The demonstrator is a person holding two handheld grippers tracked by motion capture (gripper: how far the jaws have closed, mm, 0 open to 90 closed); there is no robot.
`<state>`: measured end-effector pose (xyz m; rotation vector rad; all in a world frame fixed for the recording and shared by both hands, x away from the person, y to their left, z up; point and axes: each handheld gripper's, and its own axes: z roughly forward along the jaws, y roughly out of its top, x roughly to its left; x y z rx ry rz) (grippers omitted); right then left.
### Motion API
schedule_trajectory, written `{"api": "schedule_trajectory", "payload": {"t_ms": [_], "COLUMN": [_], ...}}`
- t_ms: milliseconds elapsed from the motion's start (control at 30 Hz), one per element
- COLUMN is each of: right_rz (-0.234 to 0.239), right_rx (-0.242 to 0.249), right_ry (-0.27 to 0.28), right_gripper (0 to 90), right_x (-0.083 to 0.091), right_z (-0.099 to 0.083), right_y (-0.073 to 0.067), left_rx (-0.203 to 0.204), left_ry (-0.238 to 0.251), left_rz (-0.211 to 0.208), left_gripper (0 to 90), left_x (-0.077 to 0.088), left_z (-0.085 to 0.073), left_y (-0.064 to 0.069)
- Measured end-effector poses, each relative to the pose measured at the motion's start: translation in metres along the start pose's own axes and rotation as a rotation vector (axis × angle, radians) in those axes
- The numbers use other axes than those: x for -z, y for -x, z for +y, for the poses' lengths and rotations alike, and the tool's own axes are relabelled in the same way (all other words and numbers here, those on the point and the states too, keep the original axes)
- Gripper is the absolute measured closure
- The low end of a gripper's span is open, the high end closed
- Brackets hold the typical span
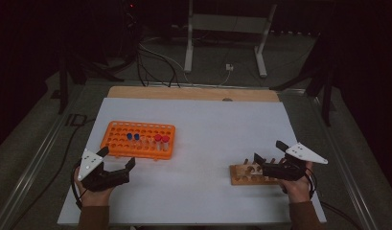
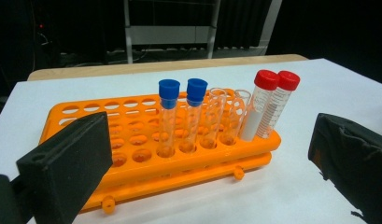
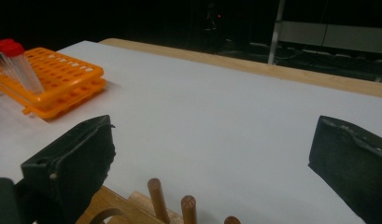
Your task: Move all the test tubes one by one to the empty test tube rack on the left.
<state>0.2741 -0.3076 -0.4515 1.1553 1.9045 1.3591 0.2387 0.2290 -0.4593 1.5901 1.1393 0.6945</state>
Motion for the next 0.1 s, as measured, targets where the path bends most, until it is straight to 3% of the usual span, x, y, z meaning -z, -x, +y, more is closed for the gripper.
{"api": "schedule_trajectory", "payload": {"t_ms": [100], "right_rz": [-0.001], "right_rx": [0.0], "right_ry": [-0.007], "right_gripper": [0.2], "right_x": [-0.0006], "right_z": [-0.0006], "right_y": [-0.0003], "left_rx": [0.006], "left_ry": [0.002], "left_rz": [0.007], "left_gripper": [0.4], "left_x": [0.0002], "left_z": [-0.0002], "left_y": [-0.0006]}}
